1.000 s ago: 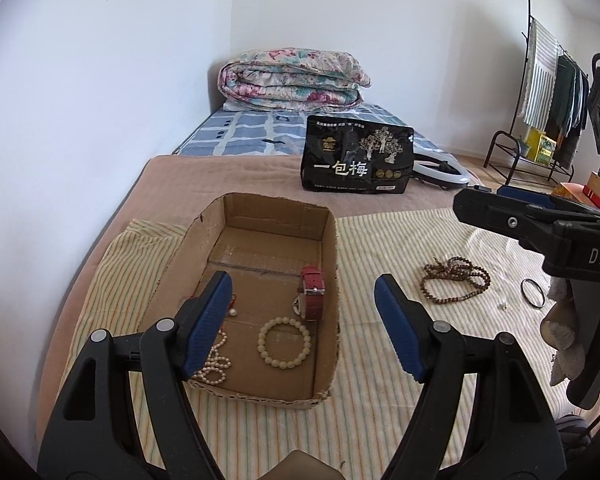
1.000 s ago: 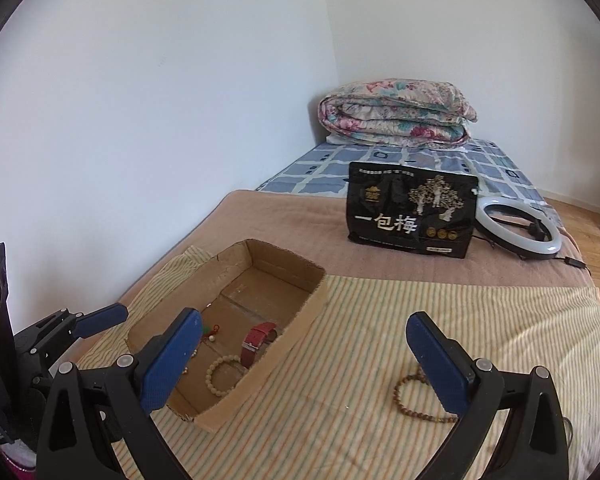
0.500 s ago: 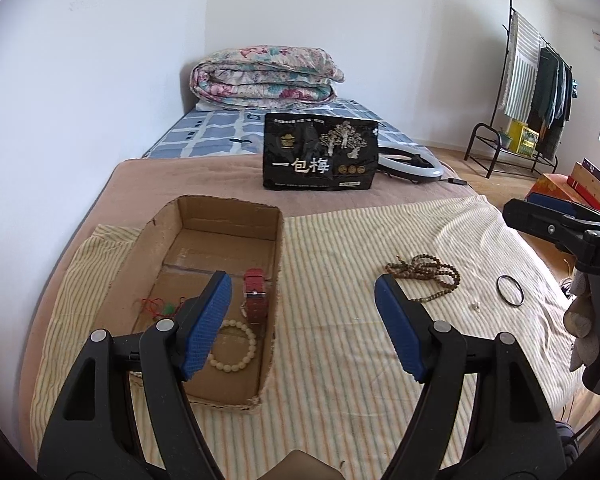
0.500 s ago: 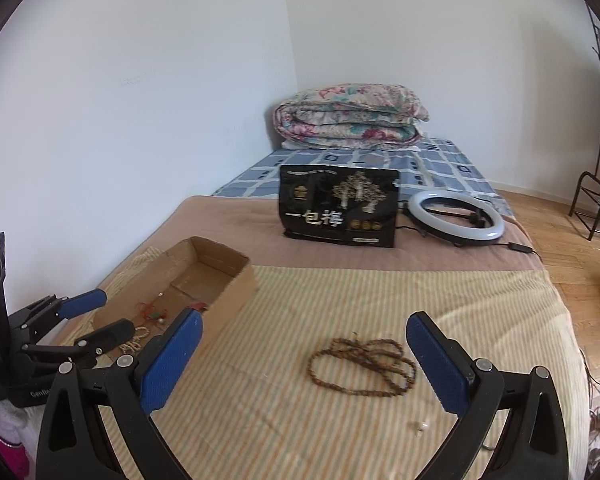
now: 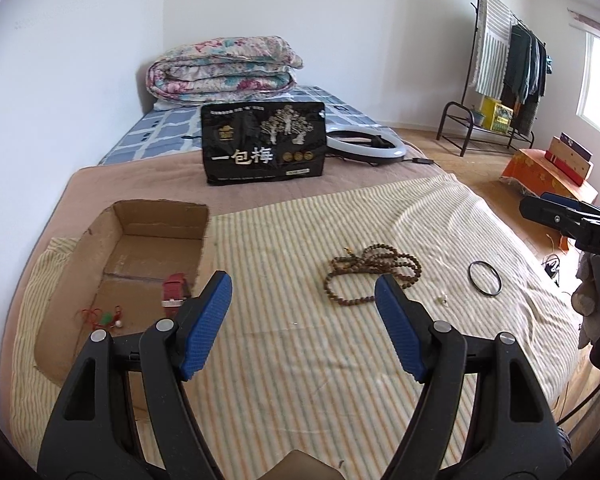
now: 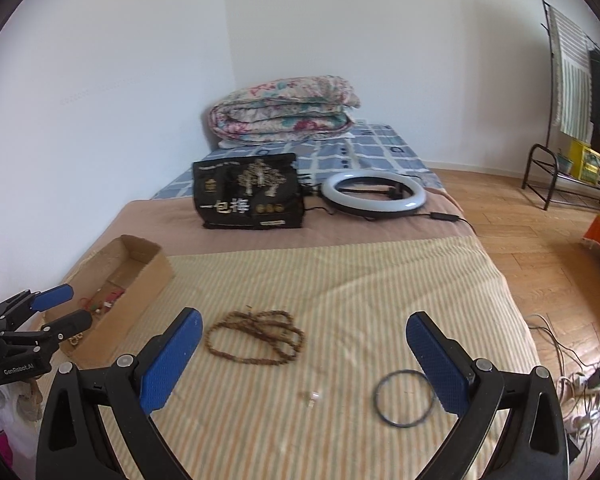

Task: Organize jewelry
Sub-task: 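Move both open tools toward the brown bead mala and black bangle, then grasp the brown bead mala with the left tool while the right tool grasps the black bangle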

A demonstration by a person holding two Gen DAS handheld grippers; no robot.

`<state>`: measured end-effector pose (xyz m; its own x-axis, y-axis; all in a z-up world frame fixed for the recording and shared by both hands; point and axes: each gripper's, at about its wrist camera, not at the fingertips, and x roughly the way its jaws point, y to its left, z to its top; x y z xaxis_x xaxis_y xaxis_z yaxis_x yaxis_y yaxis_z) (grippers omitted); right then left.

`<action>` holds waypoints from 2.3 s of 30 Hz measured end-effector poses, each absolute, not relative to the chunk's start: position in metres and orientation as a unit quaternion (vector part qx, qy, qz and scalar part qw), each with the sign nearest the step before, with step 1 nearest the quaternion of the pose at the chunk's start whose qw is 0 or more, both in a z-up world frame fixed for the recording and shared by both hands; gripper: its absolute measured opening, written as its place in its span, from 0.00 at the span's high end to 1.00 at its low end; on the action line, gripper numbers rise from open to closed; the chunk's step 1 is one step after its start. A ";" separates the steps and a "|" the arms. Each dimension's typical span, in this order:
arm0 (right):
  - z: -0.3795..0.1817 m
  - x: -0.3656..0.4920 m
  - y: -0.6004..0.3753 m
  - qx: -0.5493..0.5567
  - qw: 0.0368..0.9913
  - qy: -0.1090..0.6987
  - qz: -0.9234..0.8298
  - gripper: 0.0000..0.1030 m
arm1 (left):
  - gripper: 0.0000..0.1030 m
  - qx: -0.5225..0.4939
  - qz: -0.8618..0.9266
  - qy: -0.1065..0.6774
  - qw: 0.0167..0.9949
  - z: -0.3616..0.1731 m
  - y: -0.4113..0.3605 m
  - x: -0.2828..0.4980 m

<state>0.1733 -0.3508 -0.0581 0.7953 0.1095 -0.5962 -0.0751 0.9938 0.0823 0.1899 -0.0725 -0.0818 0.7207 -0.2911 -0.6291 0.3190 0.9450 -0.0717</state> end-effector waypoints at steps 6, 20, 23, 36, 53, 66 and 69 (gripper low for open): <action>-0.071 0.170 -0.391 0.042 0.945 0.326 0.014 0.00 | 0.26 0.025 -0.176 0.348 0.920 -0.094 -0.095 0.200; -0.114 0.171 -0.455 0.071 0.929 0.361 -0.039 0.00 | 0.26 0.031 -0.181 0.380 0.907 -0.127 -0.124 0.220; -0.124 0.174 -0.461 0.074 0.925 0.371 -0.044 0.00 | 0.26 0.033 -0.185 0.385 0.904 -0.133 -0.131 0.221; -0.160 0.174 -0.480 0.088 0.909 0.404 -0.055 0.00 | 0.26 0.021 -0.177 0.404 0.897 -0.156 -0.128 0.230; -0.184 0.187 -0.471 0.072 0.897 0.436 -0.024 0.05 | 0.26 0.072 -0.208 0.402 0.889 -0.168 -0.159 0.257; -0.198 0.200 -0.465 0.074 0.891 0.449 -0.009 0.08 | 0.26 0.076 -0.237 0.424 0.871 -0.184 -0.186 0.294; -0.200 0.201 -0.465 0.076 0.891 0.449 -0.009 0.08 | 0.26 0.081 -0.235 0.428 0.869 -0.191 -0.190 0.297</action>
